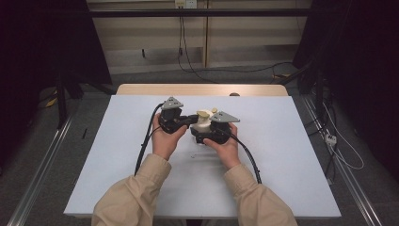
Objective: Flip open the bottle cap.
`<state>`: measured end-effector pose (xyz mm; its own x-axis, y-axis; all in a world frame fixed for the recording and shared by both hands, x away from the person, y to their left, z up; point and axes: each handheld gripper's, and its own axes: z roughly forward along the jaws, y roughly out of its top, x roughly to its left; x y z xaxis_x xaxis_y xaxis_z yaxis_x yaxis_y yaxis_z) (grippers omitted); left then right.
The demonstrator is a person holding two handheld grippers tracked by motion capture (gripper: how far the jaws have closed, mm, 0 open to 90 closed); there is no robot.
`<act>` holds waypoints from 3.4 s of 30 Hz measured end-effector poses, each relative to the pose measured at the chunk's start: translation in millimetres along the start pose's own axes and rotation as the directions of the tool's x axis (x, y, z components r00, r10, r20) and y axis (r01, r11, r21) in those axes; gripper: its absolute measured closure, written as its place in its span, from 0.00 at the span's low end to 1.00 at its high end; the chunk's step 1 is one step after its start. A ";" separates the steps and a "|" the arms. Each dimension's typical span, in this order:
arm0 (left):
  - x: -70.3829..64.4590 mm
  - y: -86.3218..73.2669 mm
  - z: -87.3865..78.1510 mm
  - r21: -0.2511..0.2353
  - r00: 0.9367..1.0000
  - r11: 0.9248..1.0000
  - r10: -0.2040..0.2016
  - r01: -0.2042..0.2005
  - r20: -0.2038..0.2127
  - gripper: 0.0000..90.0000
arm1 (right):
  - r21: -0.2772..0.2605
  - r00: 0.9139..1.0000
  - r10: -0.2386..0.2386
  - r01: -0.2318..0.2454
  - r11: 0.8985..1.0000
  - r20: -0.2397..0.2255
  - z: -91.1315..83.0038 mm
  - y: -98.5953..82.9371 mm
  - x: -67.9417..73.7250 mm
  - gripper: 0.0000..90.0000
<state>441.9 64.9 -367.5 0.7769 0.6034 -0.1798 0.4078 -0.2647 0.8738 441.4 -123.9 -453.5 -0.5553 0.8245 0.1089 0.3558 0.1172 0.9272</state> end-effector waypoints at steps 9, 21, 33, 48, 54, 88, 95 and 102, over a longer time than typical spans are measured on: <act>-0.6 3.4 0.6 0.002 1.000 1.000 0.005 -0.005 -0.005 1.00 | 0.001 1.000 0.001 -0.001 1.000 0.000 0.0 0.1 0.0 0.07; -1.0 7.5 2.5 -0.002 1.000 1.000 0.008 -0.008 -0.006 1.00 | 0.002 1.000 0.002 -0.002 1.000 0.000 -0.1 0.1 0.0 0.07; -1.6 13.2 3.5 -0.011 1.000 1.000 0.011 -0.011 -0.007 1.00 | 0.000 1.000 0.000 0.000 1.000 0.001 0.0 0.0 -0.1 0.07; -2.6 18.3 5.7 -0.009 1.000 1.000 0.016 -0.016 -0.010 1.00 | 0.001 1.000 0.002 -0.002 1.000 0.004 0.0 0.0 0.2 0.07; -2.2 19.1 7.1 -0.012 1.000 1.000 0.014 -0.014 -0.008 1.00 | 0.001 1.000 0.003 -0.003 1.000 0.004 0.0 0.0 0.3 0.07; -4.0 27.2 14.3 -0.013 1.000 1.000 0.014 -0.014 -0.006 1.00 | 0.000 1.000 0.004 -0.004 1.000 0.003 0.0 -0.1 0.1 0.07; -3.5 28.3 15.4 -0.010 1.000 1.000 0.017 -0.017 -0.009 1.00 | 0.001 1.000 0.005 -0.005 1.000 0.003 0.0 -0.1 0.1 0.07; -2.3 29.3 19.0 -0.009 1.000 1.000 0.010 -0.011 -0.015 0.99 | -0.001 1.000 0.001 -0.001 1.000 0.003 0.0 0.0 -0.2 0.07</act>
<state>461.3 41.4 -350.0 0.7737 0.6120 -0.1638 0.3952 -0.2640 0.8798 441.5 -124.1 -453.5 -0.5525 0.8263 0.1089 0.3560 0.1158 0.9273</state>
